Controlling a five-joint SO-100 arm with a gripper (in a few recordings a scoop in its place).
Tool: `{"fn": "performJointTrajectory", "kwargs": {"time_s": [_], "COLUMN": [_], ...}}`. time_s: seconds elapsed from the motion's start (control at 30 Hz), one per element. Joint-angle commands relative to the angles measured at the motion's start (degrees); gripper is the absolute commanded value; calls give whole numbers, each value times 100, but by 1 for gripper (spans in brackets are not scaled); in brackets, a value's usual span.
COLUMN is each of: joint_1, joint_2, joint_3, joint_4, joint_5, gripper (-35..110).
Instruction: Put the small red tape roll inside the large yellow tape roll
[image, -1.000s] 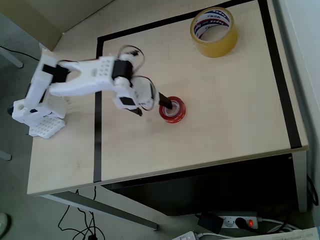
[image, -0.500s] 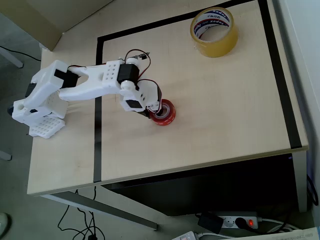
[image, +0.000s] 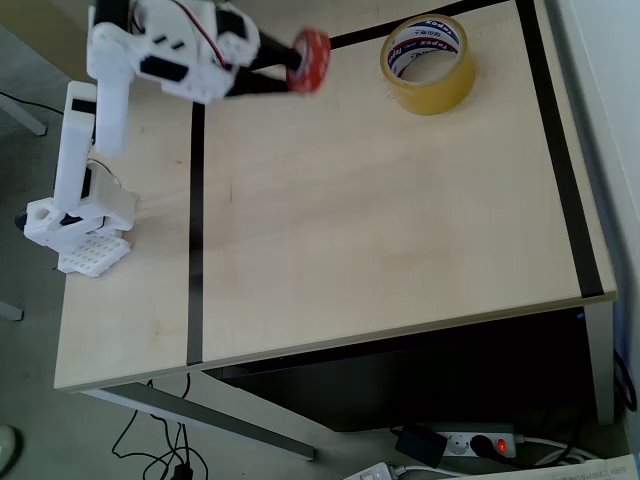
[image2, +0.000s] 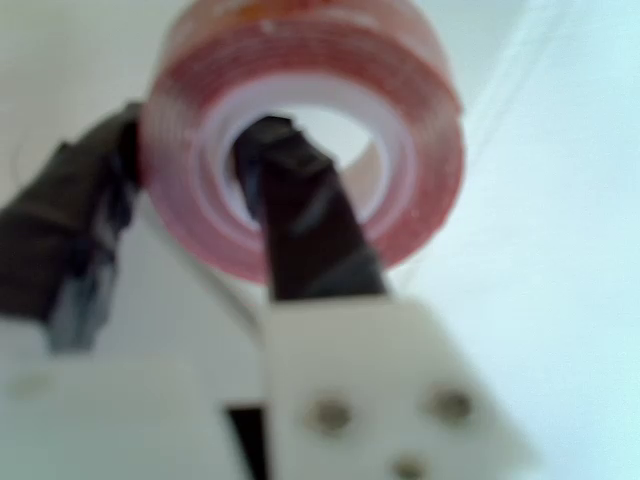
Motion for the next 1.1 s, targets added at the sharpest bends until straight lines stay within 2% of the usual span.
{"fn": "performJointTrajectory", "kwargs": {"time_s": [0.0,0.27,0.7,0.97,1.07], "joint_1": [-422,-765,-1002,-1283,-1274], "joint_2": [88,-562,-2101,-2215,-2294], "joint_3": [-703,-642,-642,-360,-202], "joint_4": [-624,-1819,-2417,-2874,-2865], "joint_5": [62,97,105,62,62], "gripper": [0,0,0,0,5]}}
